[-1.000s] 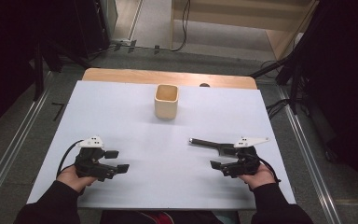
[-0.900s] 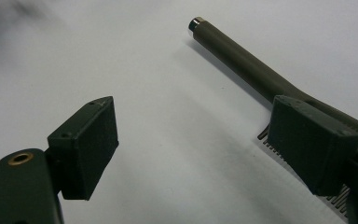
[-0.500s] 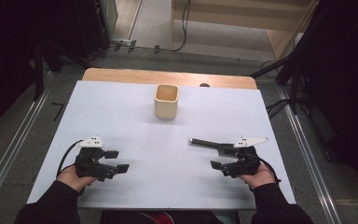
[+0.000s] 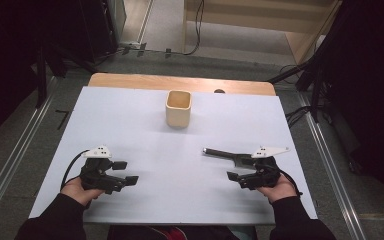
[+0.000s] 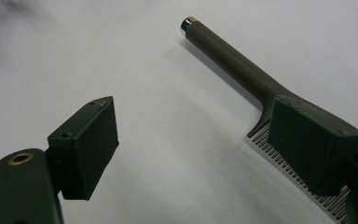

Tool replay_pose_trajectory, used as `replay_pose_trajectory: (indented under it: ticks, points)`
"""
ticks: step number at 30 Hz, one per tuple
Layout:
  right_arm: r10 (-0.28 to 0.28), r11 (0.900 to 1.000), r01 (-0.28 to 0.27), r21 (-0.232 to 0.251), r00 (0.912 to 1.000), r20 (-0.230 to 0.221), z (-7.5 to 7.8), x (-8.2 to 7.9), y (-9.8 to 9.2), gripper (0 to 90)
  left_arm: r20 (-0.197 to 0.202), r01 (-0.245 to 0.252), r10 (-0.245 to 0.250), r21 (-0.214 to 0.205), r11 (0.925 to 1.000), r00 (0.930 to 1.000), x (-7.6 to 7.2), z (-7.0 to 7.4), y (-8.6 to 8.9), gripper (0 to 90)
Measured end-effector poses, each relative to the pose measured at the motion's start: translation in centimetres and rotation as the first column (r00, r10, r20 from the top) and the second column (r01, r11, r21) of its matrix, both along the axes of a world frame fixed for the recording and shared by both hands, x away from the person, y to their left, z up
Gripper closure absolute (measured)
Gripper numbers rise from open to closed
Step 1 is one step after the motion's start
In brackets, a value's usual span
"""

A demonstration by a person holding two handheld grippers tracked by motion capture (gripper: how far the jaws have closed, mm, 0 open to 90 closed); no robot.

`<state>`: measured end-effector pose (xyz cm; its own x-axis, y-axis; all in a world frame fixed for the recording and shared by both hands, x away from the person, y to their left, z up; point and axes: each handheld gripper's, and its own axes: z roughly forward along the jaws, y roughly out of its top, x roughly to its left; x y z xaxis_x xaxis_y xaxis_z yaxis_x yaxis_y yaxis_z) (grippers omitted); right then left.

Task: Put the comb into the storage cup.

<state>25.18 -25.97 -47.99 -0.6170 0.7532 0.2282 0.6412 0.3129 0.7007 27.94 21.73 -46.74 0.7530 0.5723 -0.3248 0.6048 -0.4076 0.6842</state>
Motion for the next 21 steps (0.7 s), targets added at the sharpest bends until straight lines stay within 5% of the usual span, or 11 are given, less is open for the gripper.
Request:
replay_pose_trajectory:
  ticks: [21]
  points:
    - [-0.059, 0.9972, 0.060, -0.045, 0.9977, 0.033, 0.8, -0.1, -1.6, 14.5, 0.001, -0.001, 0.001, -0.002, 1.0000, 1.0000, 0.0, 0.1, 0.1, 22.0]
